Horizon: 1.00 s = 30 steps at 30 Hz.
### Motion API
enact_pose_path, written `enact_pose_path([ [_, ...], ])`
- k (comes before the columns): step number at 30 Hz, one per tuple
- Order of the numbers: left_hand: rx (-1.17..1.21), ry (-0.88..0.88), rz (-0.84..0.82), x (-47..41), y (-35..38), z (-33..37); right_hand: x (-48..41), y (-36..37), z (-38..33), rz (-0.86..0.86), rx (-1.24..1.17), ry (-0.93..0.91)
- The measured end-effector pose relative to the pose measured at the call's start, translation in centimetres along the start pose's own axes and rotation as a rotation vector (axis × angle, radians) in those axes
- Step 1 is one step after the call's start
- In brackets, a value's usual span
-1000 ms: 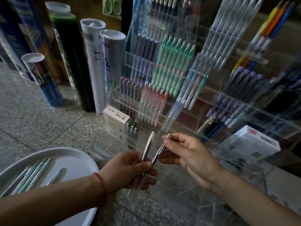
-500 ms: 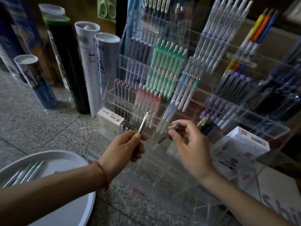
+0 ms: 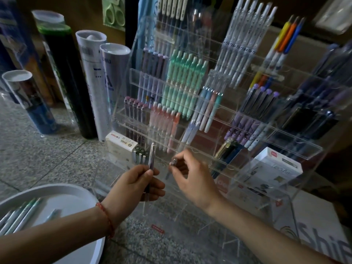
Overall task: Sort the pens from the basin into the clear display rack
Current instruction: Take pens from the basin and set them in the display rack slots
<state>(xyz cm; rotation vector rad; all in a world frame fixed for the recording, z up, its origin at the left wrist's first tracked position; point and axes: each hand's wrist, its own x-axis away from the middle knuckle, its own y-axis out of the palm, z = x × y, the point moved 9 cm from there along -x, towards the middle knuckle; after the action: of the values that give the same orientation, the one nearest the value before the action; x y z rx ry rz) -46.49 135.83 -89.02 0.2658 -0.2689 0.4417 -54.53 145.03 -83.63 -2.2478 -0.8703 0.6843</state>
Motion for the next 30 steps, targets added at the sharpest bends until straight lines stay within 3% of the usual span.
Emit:
enact_pose_path([
  [4, 0.021, -0.014, 0.012, -0.3, 0.3, 0.0, 0.3, 0.2, -0.5, -0.013, 0.060, -0.021],
  [15, -0.126, 0.025, -0.045, -0.6, 1.6, 0.7, 0.2, 1.5, 1.5, -0.122, 0.103, 0.160],
  [19, -0.150, 0.005, -0.118, -0.2, 2.6, 0.7, 0.9, 0.0, 0.9, -0.072, -0.074, 0.178],
  [25, -0.180, 0.011, -0.241, 0.6, 4.1, 0.8, 1.3, -0.6, 0.5, -0.138, -0.620, 0.325],
  [30, -0.197, 0.043, -0.214, 0.4, 3.8, 1.0, 1.2, -0.7, 1.0, -0.109, -0.734, 0.379],
])
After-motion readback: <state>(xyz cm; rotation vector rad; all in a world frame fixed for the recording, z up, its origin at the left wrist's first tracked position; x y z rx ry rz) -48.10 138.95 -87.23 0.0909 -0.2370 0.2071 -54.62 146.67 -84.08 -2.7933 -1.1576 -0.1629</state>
